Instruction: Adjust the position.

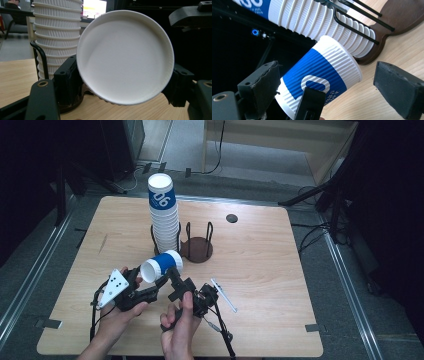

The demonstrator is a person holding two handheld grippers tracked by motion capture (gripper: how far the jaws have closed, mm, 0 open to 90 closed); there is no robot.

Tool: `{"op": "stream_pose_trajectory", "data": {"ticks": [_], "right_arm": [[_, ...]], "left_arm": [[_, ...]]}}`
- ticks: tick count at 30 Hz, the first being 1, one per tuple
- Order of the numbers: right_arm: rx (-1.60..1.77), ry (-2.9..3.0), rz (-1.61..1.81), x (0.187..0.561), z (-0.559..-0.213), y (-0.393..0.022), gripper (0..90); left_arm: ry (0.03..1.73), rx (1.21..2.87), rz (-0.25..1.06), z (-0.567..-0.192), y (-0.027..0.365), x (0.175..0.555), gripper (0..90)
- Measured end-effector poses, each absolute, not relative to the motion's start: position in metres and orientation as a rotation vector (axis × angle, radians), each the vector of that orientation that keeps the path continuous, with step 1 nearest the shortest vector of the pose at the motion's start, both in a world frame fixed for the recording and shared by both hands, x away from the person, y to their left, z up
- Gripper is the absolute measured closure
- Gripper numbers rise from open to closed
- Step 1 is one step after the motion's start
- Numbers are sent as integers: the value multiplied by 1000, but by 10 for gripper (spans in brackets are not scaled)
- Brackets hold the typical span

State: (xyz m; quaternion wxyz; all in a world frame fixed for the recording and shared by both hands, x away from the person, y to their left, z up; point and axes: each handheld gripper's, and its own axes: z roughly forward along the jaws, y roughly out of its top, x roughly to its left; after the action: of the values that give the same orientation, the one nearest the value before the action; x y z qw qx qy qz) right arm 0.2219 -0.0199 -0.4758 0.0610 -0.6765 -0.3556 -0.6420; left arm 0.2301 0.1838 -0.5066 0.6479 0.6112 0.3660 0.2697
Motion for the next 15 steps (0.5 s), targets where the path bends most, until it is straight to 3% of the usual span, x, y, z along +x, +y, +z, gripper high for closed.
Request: {"op": "stream_pose_trajectory", "data": {"ticks": [15], "right_arm": [[-2010, -888, -1808, 227, -485, -24, 70]], "left_arm": [[809, 1378, 620, -510, 180, 230, 275]]}}
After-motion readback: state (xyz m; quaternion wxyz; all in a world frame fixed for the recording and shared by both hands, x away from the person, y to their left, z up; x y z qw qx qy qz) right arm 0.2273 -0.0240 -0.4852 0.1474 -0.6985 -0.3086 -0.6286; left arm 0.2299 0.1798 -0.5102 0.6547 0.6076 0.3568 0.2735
